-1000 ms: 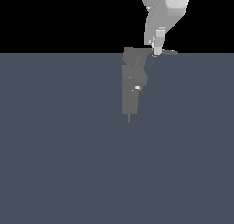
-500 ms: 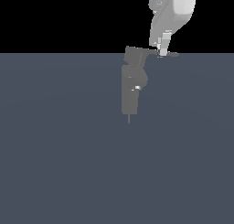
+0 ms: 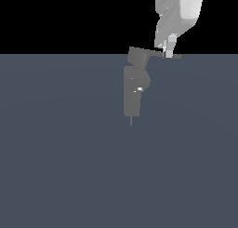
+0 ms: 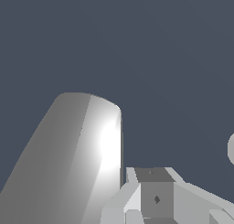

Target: Turn on the faucet by rotating a designated handle.

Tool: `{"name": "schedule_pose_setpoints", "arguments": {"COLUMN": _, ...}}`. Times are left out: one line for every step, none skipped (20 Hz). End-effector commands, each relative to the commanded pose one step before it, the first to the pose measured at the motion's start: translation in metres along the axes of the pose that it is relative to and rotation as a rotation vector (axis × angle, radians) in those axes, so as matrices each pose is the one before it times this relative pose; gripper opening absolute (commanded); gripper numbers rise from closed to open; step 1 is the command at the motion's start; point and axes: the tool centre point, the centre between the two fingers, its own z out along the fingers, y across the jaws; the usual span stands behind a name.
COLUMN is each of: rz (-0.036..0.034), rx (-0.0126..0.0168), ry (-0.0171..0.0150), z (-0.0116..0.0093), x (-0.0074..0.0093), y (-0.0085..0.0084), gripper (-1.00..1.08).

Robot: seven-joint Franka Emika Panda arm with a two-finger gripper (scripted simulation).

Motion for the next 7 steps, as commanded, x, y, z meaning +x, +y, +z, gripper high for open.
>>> {"name": "schedule_pose_setpoints", "arguments": {"rz": 0.03023, "rx": 0.00335, "ry": 0.00084, "z": -0.00035, "x": 0.02247, "y": -0.0017, "gripper": -1.0}}
{"name": "schedule_pose_setpoints", "arguments": {"rz": 0.00082, "rx": 0.00019, "ry": -0.00011, "z": -0.00008, "x": 0.00223, "y": -0.00163, "gripper": -1.0}}
{"name": "schedule_pose_setpoints", "arguments": {"rz": 0.00067, "rx": 0.00015, "ry": -0.00009, "z": -0.00007, "x": 0.00215, "y": -0.00166, "gripper": -1.0}}
{"name": "schedule_pose_setpoints", "arguments": {"rz": 0.00067, "rx": 0.00015, "ry": -0.00009, "z": -0.00007, "x": 0.00214, "y": -0.00165, "gripper": -1.0}}
{"name": "schedule_pose_setpoints", "arguments": {"rz": 0.00067, "rx": 0.00015, "ry": -0.00009, "z": -0.00007, "x": 0.00214, "y": -0.00165, "gripper": -1.0}}
{"name": "schedule_pose_setpoints", "arguments": {"rz": 0.00067, "rx": 0.00014, "ry": -0.00009, "z": -0.00007, "x": 0.00213, "y": -0.00165, "gripper": -1.0}}
{"name": "schedule_pose_setpoints", "arguments": {"rz": 0.0, "rx": 0.0, "ry": 0.0, "z": 0.0, "x": 0.0, "y": 0.0, "gripper": -1.0}}
